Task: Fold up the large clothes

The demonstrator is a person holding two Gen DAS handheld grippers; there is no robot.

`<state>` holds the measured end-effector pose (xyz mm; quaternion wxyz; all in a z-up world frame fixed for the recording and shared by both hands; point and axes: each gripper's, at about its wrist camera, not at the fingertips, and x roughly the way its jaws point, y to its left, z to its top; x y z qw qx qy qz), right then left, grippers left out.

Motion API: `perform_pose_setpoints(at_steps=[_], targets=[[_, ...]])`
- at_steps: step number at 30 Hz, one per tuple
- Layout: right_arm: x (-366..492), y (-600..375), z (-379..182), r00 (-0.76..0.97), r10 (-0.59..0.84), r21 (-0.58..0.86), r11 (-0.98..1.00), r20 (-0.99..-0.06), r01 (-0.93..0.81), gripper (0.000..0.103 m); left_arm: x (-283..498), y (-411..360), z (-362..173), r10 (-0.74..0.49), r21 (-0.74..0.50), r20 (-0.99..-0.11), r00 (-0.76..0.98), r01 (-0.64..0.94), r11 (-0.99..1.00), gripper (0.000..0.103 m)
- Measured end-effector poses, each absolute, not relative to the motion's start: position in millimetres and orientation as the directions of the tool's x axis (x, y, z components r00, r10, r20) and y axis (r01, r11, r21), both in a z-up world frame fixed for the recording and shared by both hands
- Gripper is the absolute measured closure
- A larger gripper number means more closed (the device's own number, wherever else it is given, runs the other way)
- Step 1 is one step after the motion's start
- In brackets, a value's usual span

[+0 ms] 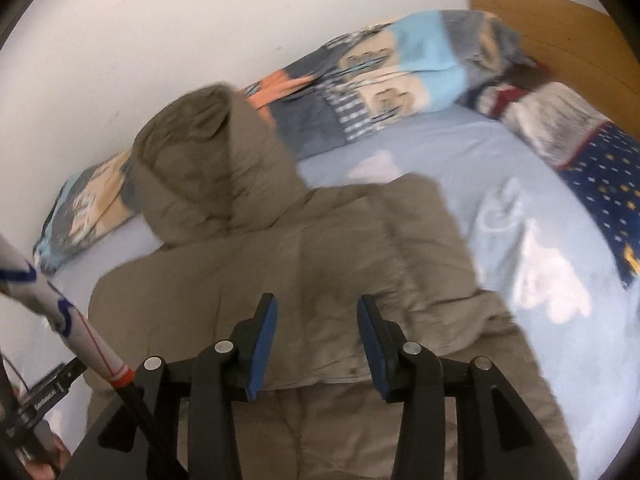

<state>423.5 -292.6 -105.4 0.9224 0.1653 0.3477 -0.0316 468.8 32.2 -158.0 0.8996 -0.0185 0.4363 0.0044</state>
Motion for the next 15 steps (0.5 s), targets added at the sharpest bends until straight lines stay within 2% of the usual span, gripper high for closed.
perform_pose_setpoints(at_steps=[3,6,12,15], targets=[[435,-288,-126,0.716,0.031,0.22,0.96,-0.697,0.172,0.058,475,35,-170,-0.02,-0.046,-0.811,0.584,-0.029,0.999,0.027],[448,-293,-149,0.656,0.035,0.195,0.965,-0.754,0.173,0.058,480,41,-180,-0.031,-0.072,-0.839,0.544,-0.053,0.996,0.021],[455,-292,-160,0.62,0.021,0.16,0.972,-0.785,0.169,0.058,482,47,-182,-0.066,-0.124,-0.853,0.517,-0.079,0.989,0.019],[447,-286,-146,0.635,-0.012,0.144,0.97,-0.772,0.194,0.057,473,47,-165,-0.085,-0.157,-0.824,0.561,-0.082,0.984,0.019]])
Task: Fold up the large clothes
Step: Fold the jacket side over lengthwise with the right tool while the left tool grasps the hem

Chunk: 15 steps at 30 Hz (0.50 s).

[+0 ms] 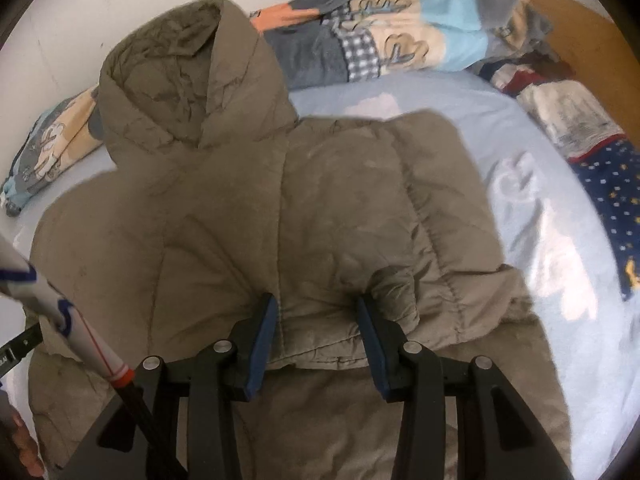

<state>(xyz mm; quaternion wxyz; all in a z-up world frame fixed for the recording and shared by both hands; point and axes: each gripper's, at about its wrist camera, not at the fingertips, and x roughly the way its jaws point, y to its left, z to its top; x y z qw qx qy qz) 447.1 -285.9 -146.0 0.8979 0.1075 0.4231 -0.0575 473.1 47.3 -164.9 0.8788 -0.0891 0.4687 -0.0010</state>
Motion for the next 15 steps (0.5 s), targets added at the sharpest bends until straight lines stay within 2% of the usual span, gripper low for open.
perform_pose_setpoints(at_steps=[6,10,15], targets=[[426,-265,-113,0.706,0.044,0.173,0.978,-0.707,0.112,0.053,457,25,-144,-0.086,-0.104,-0.759,0.645,0.01,0.995,0.019],[425,-245,-117,0.698,0.055,0.139,0.988,-0.714,0.064,0.053,456,6,-158,-0.039,-0.001,-0.78,0.624,0.061,0.998,0.019],[432,-235,-142,0.65,0.057,0.113,0.993,-0.758,0.044,0.052,465,7,-174,-0.027,0.007,-0.816,0.578,0.058,0.998,0.019]])
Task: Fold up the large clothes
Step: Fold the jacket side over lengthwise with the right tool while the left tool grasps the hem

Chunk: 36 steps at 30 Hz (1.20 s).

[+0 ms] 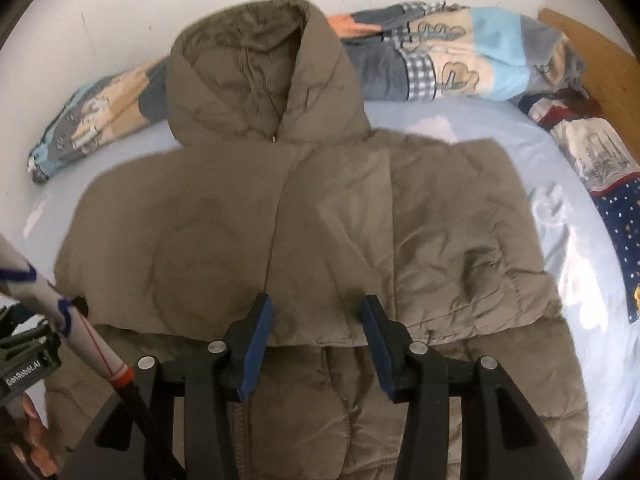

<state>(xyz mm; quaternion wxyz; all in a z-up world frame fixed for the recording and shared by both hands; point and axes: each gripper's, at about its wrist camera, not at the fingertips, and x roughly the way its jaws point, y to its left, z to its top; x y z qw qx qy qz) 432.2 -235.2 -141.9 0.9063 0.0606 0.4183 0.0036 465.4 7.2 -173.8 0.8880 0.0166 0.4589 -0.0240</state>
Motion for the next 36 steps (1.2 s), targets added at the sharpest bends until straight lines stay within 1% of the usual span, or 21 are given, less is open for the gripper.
perform_pose_setpoints(at_steps=[5,12,17,22,25,29,32,34,35,36], targets=[[433,-235,-142,0.645,0.06,0.11,0.993,-0.762,0.037,0.052,463,13,-162,-0.039,-0.011,-0.804,0.593,0.051,0.999,0.019],[413,-253,-114,0.66,0.124,0.207,0.977,-0.741,0.049,0.051,439,26,-126,-0.069,-0.049,-0.778,0.624,0.049,0.998,0.019],[371,-283,-100,0.664,0.176,0.3,0.951,-0.727,0.076,0.051,402,47,-103,-0.07,-0.056,-0.759,0.648,0.043,0.998,0.019],[285,-322,-105,0.684,0.149,0.333,0.932,-0.714,0.144,0.047,351,83,-101,-0.136,-0.156,-0.786,0.603,0.018,0.988,0.019],[226,-352,-118,0.684,0.1,0.317,0.927,-0.723,0.199,0.043,310,107,-108,-0.136,-0.171,-0.795,0.591,-0.004,0.985,0.019],[142,-400,-163,0.657,0.051,0.329,0.893,-0.752,0.308,0.042,259,152,-134,-0.193,-0.268,-0.829,0.525,-0.07,0.961,0.019],[106,-426,-197,0.601,0.058,0.36,0.845,-0.797,0.396,0.042,223,179,-156,-0.22,-0.333,-0.841,0.494,-0.153,0.93,0.019],[97,-437,-205,0.604,0.085,0.399,0.821,-0.792,0.408,0.041,207,190,-170,-0.251,-0.371,-0.845,0.472,-0.182,0.91,0.019],[96,-442,-209,0.603,0.111,0.428,0.804,-0.79,0.413,0.037,202,192,-176,-0.268,-0.389,-0.848,0.458,-0.192,0.901,0.019],[96,-447,-215,0.603,0.145,0.468,0.776,-0.785,0.422,0.037,196,192,-183,-0.284,-0.4,-0.849,0.446,-0.191,0.896,0.019]])
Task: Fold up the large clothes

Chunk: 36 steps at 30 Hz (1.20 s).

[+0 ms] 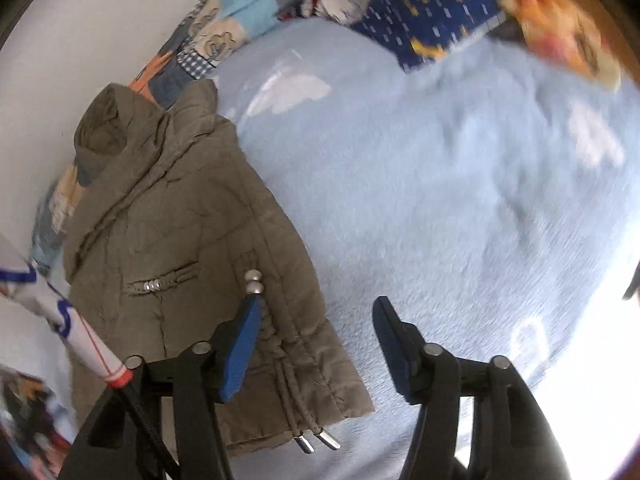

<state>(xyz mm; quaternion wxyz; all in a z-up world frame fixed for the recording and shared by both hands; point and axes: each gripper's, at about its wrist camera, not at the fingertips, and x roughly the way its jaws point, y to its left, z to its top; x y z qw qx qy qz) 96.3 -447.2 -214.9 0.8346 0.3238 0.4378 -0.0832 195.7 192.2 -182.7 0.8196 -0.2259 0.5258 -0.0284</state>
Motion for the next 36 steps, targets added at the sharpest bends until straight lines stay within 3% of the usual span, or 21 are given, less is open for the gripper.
perform_pose_setpoints(at_steps=[6,11,13,14,15,16,18,20,27,31,34,36], targets=[[104,-447,-224,0.589,0.198,0.512,0.743,-0.784,0.431,0.032,185,167,-215,-0.364,-0.431,-0.855,0.37,-0.116,0.895,0.019],[100,-430,-232,0.564,0.199,0.477,0.782,-0.801,0.402,0.032,189,144,-224,-0.297,-0.349,-0.873,0.387,-0.07,0.935,0.02],[99,-425,-236,0.553,0.187,0.451,0.802,-0.812,0.392,0.034,188,137,-218,-0.3,-0.348,-0.85,0.433,-0.034,0.937,0.044],[97,-422,-239,0.556,0.207,0.465,0.802,-0.805,0.375,0.054,188,132,-215,-0.303,-0.342,-0.847,0.437,-0.012,0.94,0.057],[96,-422,-240,0.56,0.236,0.489,0.795,-0.794,0.359,0.066,189,129,-214,-0.286,-0.324,-0.849,0.445,-0.009,0.946,0.059],[94,-420,-240,0.565,0.256,0.508,0.787,-0.784,0.349,0.07,189,126,-212,-0.265,-0.299,-0.852,0.452,-0.005,0.954,0.061],[92,-413,-236,0.568,0.251,0.492,0.809,-0.784,0.322,0.087,191,124,-210,-0.257,-0.291,-0.849,0.462,-0.002,0.957,0.068],[87,-402,-230,0.575,0.234,0.474,0.824,-0.784,0.31,0.089,190,130,-207,-0.258,-0.299,-0.842,0.473,-0.011,0.954,0.07],[72,-358,-232,0.576,0.267,0.472,0.848,-0.773,0.24,0.091,188,149,-200,-0.226,-0.312,-0.827,0.515,-0.087,0.946,0.074],[74,-366,-232,0.577,0.21,0.435,0.854,-0.789,0.284,0.091,188,140,-202,-0.208,-0.292,-0.84,0.501,-0.095,0.952,0.074],[78,-386,-239,0.555,0.23,0.463,0.824,-0.8,0.327,0.078,185,140,-192,-0.158,-0.246,-0.845,0.511,-0.108,0.963,0.065],[77,-392,-234,0.541,0.207,0.445,0.821,-0.816,0.358,0.063,180,145,-175,-0.085,-0.195,-0.826,0.557,-0.142,0.97,0.061]])
